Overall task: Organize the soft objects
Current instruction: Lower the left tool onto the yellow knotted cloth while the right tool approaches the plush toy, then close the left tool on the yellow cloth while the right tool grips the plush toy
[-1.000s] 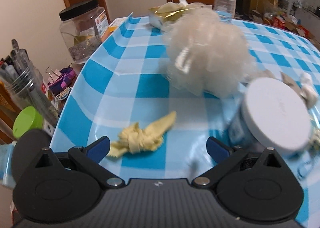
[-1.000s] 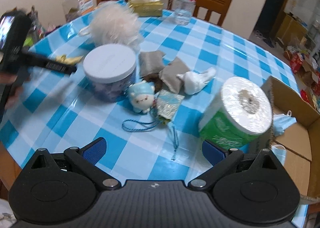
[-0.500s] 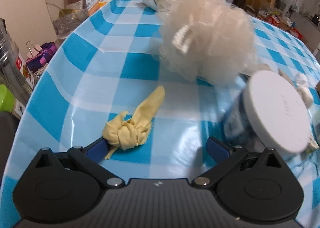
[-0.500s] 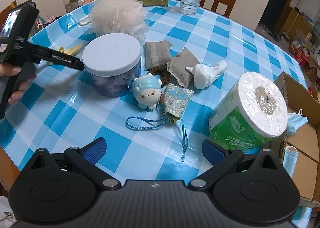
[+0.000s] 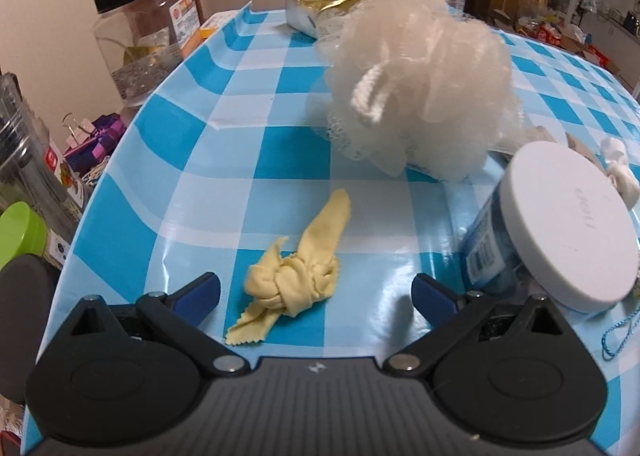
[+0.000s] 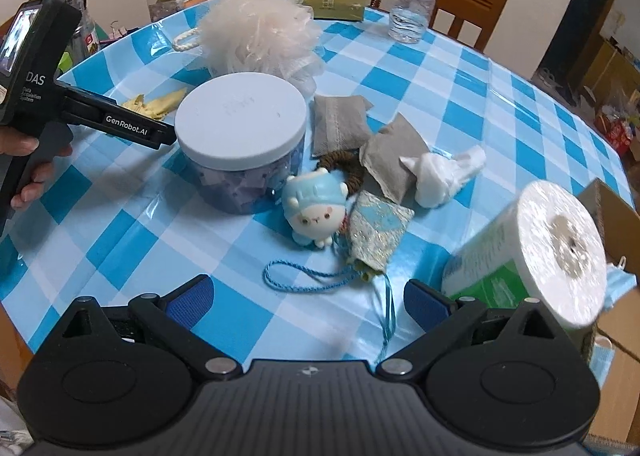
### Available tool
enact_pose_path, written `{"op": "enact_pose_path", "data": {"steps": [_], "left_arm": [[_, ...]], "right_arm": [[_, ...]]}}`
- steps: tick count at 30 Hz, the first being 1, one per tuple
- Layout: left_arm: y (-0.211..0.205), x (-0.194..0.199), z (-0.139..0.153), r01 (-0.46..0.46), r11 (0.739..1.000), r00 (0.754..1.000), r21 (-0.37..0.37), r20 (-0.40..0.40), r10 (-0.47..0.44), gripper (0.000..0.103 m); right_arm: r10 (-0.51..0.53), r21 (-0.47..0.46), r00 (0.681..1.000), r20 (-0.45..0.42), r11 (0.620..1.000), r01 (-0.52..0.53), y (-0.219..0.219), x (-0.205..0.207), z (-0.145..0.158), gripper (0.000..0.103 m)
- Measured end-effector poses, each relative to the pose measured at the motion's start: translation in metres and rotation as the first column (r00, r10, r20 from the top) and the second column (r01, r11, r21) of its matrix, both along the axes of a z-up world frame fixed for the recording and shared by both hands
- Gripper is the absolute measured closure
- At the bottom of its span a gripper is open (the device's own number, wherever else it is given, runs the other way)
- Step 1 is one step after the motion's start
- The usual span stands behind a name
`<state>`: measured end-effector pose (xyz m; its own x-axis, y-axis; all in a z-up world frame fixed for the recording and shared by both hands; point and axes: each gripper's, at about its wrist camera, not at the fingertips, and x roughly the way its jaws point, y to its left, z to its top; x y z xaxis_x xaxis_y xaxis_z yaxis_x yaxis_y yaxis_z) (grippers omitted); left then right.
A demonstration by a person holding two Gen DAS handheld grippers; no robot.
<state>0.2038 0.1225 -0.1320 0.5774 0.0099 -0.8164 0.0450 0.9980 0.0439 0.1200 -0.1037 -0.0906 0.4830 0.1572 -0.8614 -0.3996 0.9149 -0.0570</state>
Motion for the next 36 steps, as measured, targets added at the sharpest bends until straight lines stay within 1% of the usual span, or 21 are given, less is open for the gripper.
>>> {"op": "enact_pose_path", "data": {"steps": [3,5,7,11,17,19,23,25,26,28,29,32,34,36], "left_arm": [[0.001,0.002,-0.003,-0.008,1.0,1.0,0.003,-0.008,0.008,0.008],[0.001,0.0,-0.004,-0.012,1.0,1.0,-0.001,-0.007,0.012,0.009],[0.003,0.001,-0.005,-0.02,1.0,1.0,-0.011,-0.009,0.02,0.011],[0.003,0.002,-0.004,-0.026,1.0,1.0,-0.009,-0.006,0.026,0.013],[0.001,0.004,-0.003,-0.041,0.999,0.999,-0.005,0.0,0.041,0.021],[-0.001,0.003,-0.002,-0.042,0.999,0.999,0.002,0.003,0.042,0.025],[-0.004,0.002,-0.001,-0.046,0.999,0.999,0.014,0.01,0.046,0.029],[-0.004,0.003,-0.001,-0.048,0.999,0.999,0.012,0.012,0.048,0.031],[-0.004,0.004,-0.001,-0.051,0.999,0.999,0.011,0.012,0.051,0.032],[-0.004,0.005,-0.001,-0.051,0.999,0.999,0.011,0.011,0.051,0.037],[-0.004,0.006,0.0,-0.049,0.999,0.999,0.011,0.012,0.049,0.038],[-0.004,0.006,0.0,-0.038,0.999,0.999,0.013,0.012,0.038,0.047],[-0.004,0.006,0.0,-0.033,0.999,0.999,0.011,0.013,0.033,0.056],[-0.004,0.007,0.001,-0.024,1.0,1.0,0.002,0.012,0.024,0.059]], "right_arm": [[0.015,-0.001,1.0,0.005,1.0,-0.015,0.003,0.007,-0.005,0.003],[0.025,-0.003,1.0,0.008,1.0,-0.025,0.005,0.013,-0.009,0.008],[0.032,-0.007,0.999,0.006,0.999,-0.032,0.007,0.018,-0.013,0.015],[0.042,-0.012,0.999,0.021,0.999,-0.042,0.01,0.03,-0.017,0.019],[0.076,-0.019,0.996,0.046,0.997,-0.075,0.016,0.045,-0.02,0.025],[0.088,-0.023,0.995,0.045,0.996,-0.087,0.018,0.049,-0.023,0.029],[0.104,-0.03,0.993,0.048,0.994,-0.102,0.021,0.056,-0.027,0.034],[0.109,-0.035,0.993,0.044,0.994,-0.108,0.022,0.058,-0.029,0.041],[0.114,-0.037,0.993,0.041,0.993,-0.112,0.022,0.059,-0.03,0.042],[0.117,-0.039,0.992,0.038,0.992,-0.116,0.023,0.061,-0.031,0.046],[0.12,-0.037,0.992,0.035,0.992,-0.119,0.022,0.061,-0.032,0.05],[0.121,-0.034,0.992,0.034,0.992,-0.12,0.021,0.062,-0.031,0.051],[0.123,-0.033,0.992,0.034,0.992,-0.122,0.021,0.061,-0.031,0.052],[0.124,-0.034,0.992,0.031,0.992,-0.123,0.021,0.061,-0.031,0.052]]}}
